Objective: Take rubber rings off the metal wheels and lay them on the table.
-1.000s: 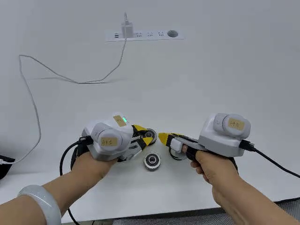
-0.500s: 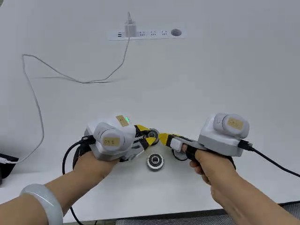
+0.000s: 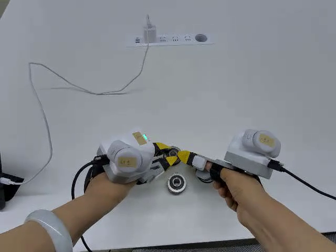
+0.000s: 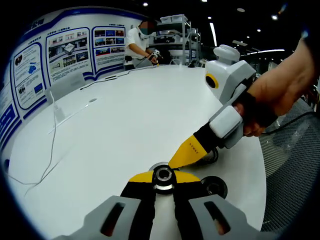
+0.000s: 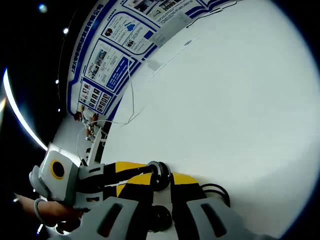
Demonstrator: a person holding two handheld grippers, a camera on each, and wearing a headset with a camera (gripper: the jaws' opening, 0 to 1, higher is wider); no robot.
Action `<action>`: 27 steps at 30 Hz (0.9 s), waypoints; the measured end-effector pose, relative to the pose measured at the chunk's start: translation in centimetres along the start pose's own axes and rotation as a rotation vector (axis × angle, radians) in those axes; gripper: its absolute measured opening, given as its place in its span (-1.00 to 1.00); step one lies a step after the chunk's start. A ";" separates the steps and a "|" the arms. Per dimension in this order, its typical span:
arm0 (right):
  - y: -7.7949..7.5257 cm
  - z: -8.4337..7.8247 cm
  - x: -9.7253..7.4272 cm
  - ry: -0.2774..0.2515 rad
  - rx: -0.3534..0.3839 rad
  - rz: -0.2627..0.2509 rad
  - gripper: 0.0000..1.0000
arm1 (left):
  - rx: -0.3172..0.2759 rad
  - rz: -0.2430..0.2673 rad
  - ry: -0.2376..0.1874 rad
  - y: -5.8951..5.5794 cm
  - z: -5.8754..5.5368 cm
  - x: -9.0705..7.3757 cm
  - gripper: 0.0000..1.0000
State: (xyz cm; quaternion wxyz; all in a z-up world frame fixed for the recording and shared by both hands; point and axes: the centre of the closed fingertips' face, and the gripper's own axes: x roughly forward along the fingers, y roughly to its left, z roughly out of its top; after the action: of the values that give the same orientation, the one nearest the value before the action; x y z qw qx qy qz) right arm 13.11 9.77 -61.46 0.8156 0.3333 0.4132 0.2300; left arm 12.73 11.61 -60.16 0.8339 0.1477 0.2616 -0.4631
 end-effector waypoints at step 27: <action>0.4 0.0 0.0 0.000 0.039 0.065 -0.82 | -0.011 0.000 -0.003 0.0 0.0 0.0 -0.75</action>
State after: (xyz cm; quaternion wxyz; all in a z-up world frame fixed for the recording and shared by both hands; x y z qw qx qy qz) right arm 13.04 9.98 -61.17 0.8010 0.3624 0.4067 0.2484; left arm 12.79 11.58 -60.15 0.8351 0.1424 0.2627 -0.4619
